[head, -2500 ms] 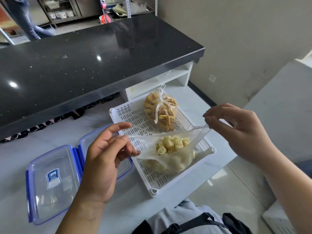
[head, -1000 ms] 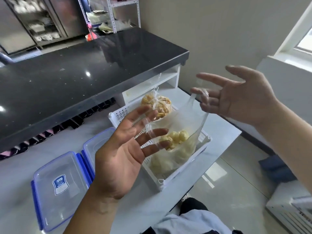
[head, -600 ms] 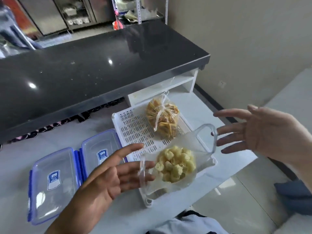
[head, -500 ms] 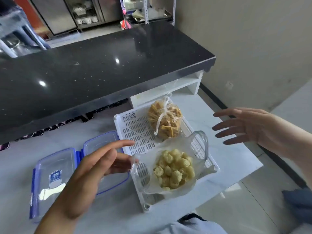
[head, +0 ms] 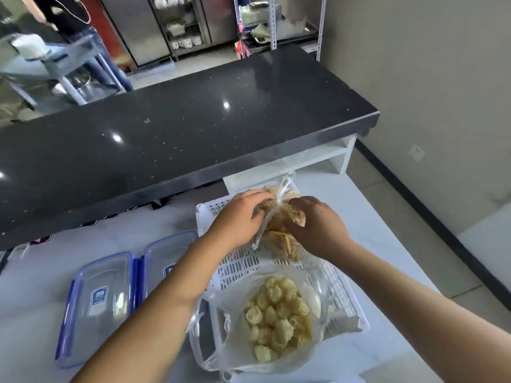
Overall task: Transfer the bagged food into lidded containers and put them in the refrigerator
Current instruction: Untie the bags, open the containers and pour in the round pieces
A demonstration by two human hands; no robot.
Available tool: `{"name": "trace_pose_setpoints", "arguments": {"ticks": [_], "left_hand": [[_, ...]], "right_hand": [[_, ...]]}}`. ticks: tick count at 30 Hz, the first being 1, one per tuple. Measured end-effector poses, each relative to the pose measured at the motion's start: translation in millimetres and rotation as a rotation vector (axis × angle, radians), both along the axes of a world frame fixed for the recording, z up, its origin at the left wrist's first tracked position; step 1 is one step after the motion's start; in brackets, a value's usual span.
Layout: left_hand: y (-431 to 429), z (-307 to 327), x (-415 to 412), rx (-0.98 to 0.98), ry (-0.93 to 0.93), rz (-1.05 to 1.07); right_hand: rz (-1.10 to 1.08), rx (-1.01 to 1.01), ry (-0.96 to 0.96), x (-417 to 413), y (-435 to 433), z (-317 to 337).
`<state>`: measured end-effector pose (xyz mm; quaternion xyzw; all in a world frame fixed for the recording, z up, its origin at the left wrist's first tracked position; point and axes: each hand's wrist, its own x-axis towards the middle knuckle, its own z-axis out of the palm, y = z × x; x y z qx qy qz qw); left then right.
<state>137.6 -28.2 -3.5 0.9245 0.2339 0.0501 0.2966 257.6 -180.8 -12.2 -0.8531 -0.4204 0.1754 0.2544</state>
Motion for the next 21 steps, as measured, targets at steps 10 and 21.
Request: {"name": "trace_pose_setpoints", "arguments": {"ticks": [10, 21], "left_hand": [[14.0, -3.9, 42.9, 0.202, 0.194, -0.131], [-5.7, -1.6, -16.4, 0.065, -0.006, 0.118]], "right_hand": [[-0.182, 0.144, 0.001, 1.0, 23.5, -28.6], [0.014, 0.359, 0.130, 19.0, 3.5, -34.4]]}}
